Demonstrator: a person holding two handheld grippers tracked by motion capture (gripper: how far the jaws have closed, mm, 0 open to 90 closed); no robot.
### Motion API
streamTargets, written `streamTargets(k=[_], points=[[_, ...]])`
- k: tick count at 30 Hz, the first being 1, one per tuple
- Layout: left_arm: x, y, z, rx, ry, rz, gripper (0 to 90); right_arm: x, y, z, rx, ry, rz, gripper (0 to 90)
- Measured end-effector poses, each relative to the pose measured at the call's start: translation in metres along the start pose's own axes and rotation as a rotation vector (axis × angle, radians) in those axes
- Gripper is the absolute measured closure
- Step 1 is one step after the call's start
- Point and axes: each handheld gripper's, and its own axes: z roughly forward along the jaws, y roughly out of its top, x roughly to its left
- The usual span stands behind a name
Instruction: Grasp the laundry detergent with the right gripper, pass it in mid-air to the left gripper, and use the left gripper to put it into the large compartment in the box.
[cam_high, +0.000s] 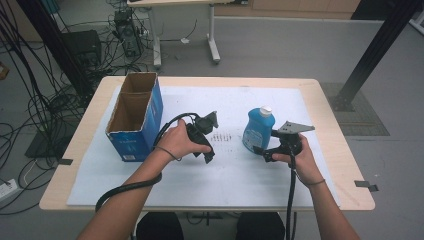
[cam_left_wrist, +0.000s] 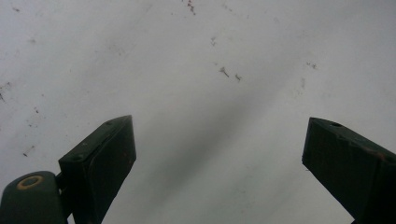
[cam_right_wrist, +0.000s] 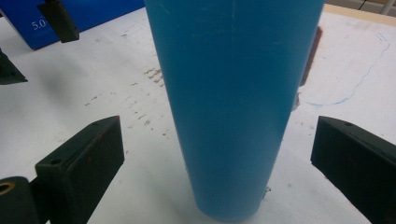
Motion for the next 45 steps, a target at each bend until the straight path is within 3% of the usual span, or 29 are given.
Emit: streamTargets(k=[45], points=[[0.0043, -0.0023, 0.0027, 0.001, -0.001, -0.004, 9.9, -0.0021, -0.0005, -0.0018, 0.014, -0.004, 0.008, 2.6]])
